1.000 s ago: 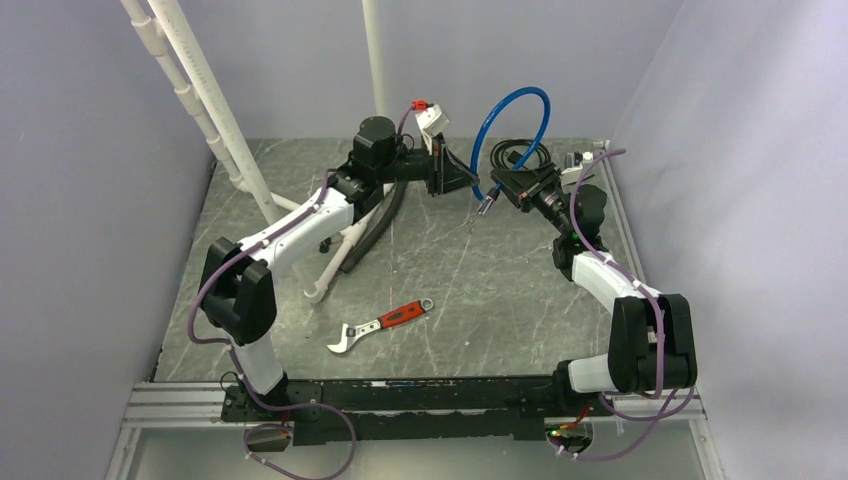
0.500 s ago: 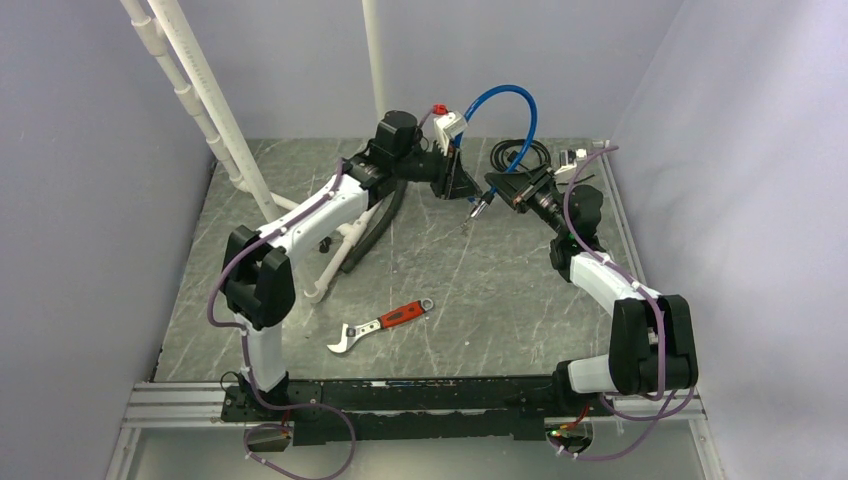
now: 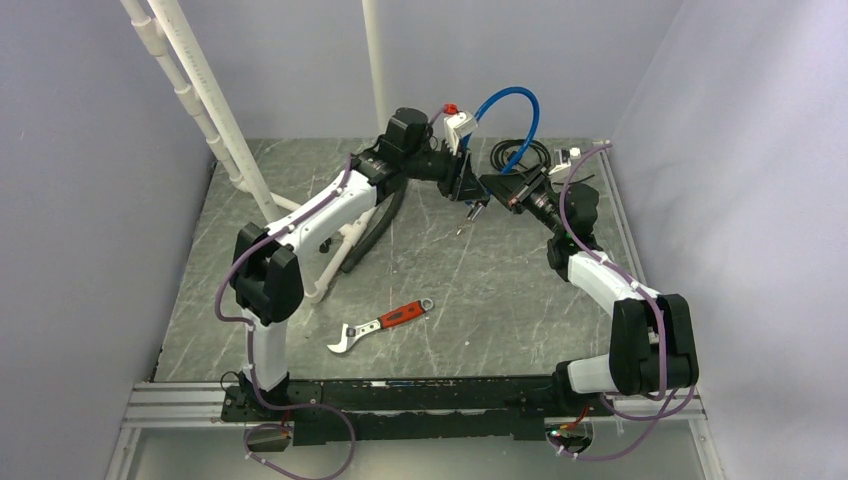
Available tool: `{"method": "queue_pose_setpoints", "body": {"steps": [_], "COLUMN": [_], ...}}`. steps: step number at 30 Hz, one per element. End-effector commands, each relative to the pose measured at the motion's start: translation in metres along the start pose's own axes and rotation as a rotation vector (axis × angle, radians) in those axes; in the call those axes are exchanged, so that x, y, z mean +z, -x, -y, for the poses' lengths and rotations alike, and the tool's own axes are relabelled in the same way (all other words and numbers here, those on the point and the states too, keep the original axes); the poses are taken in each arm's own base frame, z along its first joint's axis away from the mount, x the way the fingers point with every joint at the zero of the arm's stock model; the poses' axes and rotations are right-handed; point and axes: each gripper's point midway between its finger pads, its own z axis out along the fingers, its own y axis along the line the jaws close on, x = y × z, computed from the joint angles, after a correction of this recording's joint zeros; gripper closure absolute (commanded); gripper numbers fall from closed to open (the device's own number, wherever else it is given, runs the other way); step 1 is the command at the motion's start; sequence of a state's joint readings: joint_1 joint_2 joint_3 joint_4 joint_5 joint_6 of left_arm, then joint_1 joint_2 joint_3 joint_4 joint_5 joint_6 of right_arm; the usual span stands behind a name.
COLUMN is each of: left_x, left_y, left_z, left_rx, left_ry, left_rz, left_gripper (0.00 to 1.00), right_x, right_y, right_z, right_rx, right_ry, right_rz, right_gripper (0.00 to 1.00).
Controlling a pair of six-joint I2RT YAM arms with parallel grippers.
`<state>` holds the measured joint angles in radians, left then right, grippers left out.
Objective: Lock with the key
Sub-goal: Lock the lock.
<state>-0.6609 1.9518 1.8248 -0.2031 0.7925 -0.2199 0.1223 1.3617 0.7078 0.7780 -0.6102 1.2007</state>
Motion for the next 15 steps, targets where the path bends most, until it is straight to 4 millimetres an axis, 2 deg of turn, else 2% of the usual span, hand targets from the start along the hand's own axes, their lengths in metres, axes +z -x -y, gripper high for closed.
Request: {"method": "queue_pose_setpoints", "body": {"steps": [1,7,15], "left_x": [0.012,0.013,0.021], "left_y": [-0.029,-0.040,-0.047], "left_z": [-0.005,-0.009,-0.010], "left_rx": [-0.051,-0.079,-0.105], "left_ry": [0.026,0.043,0.038], "left_rz": [-0.091,-0.136,-0.169], "left_gripper": [0.54,0.42,0.41], "right_x": [0.004,0.005,0.009], "right_y": [0.019,0.022,0.024], "right_z": [-0.073,-0.078,-0.080], "right_rx": [-0.142,-0.148,-0.161], "right_ry": [0.220,0.234,0.237], "right_rz": [0.039,0.049,0.055], "right_gripper": [1.00,1.00,1.00]}}
